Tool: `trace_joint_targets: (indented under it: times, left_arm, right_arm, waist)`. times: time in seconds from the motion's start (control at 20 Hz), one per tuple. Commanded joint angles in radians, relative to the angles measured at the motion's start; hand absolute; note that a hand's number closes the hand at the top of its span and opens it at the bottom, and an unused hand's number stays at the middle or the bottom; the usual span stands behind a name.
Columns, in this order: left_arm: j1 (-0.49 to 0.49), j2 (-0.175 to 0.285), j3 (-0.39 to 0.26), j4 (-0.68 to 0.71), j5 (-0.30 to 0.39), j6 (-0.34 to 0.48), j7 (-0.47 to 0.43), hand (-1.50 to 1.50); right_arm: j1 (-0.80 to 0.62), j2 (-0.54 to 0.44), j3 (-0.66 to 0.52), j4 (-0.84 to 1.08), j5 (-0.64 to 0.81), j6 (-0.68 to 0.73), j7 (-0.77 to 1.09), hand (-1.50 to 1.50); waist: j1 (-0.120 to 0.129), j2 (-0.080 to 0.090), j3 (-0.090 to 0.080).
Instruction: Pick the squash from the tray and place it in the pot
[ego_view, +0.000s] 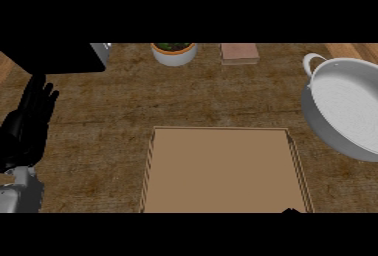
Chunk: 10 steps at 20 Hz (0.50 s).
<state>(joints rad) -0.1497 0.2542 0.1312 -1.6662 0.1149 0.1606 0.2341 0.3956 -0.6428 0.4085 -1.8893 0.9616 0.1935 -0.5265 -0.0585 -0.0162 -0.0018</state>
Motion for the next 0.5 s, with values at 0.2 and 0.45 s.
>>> trace_joint_targets:
  times: [0.2, 0.45]
  left_arm:
    - [-0.004, 0.015, 0.015, -0.006, 0.012, -0.014, 0.014, 0.00]
    - [0.018, 0.011, 0.012, -0.019, 0.016, -0.023, 0.006, 0.00]
  right_arm:
    - [0.299, 0.021, -0.259, -0.283, -0.323, -0.138, -0.042, 1.50]
    - [0.330, 0.083, -0.495, -0.388, -0.603, -0.154, -0.033, 1.50]
  waist:
    - [-0.004, 0.006, 0.001]
    - [0.011, 0.008, 0.001]
